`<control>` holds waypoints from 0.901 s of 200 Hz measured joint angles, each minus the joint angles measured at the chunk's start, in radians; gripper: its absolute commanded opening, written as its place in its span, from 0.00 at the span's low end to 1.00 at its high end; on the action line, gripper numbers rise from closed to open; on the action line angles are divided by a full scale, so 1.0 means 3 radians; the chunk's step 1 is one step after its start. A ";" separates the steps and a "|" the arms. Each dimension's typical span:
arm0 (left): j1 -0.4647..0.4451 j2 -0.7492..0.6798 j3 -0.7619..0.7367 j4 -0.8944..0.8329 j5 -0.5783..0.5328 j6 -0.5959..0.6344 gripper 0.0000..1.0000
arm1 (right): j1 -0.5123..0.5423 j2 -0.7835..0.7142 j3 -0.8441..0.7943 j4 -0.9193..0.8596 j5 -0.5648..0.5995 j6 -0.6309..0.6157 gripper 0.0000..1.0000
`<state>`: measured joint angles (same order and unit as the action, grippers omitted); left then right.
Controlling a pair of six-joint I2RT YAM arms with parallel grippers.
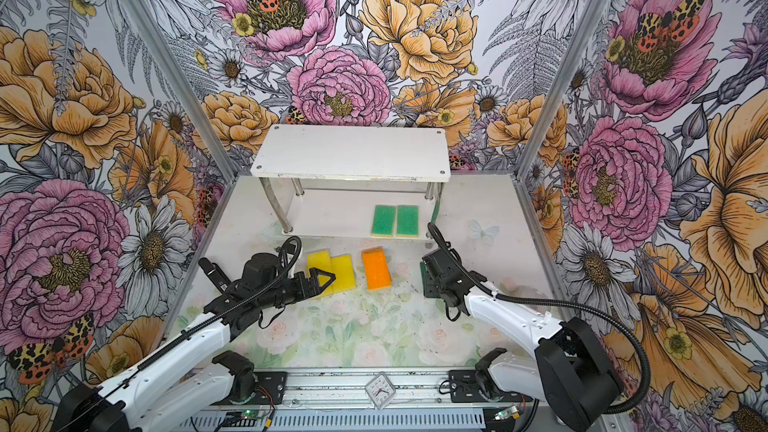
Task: Place and organize the cleaning sponges onto the shelf
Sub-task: 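Close the right gripper on the dark green scouring pad and lift it, then carry the dark green pad with the right gripper toward the lower shelf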
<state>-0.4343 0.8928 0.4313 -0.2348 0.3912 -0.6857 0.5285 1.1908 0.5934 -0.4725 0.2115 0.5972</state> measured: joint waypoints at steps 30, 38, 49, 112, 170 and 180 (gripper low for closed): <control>0.0000 -0.0003 0.0000 0.0000 0.0000 0.0001 0.99 | 0.0001 -0.0061 0.0000 0.0000 -0.0057 -0.0009 0.60; 0.0000 -0.0004 0.0000 0.0000 0.0001 0.0001 0.99 | 0.0018 -0.0071 0.0000 0.0000 -0.0072 -0.0010 0.60; 0.0000 -0.0004 0.0000 -0.0001 0.0003 0.0001 0.99 | 0.0066 -0.0100 0.0001 -0.0001 -0.0084 -0.0013 0.60; 0.0000 -0.0085 -0.0018 -0.0001 0.0010 -0.0001 0.99 | 0.0551 -0.0192 0.0350 0.0022 -0.0033 -0.0003 0.59; 0.0000 -0.0177 -0.0050 -0.0010 0.0011 -0.0024 0.99 | 0.0886 0.0174 0.0815 0.0205 0.0122 0.0084 0.59; 0.0000 -0.0196 -0.0050 -0.0011 0.0011 -0.0028 0.99 | 0.0961 0.0319 0.0932 0.0239 0.0156 0.0093 0.59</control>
<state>-0.4343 0.8341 0.4164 -0.2382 0.3946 -0.6941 0.8169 1.2865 0.8730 -0.4007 0.2584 0.6250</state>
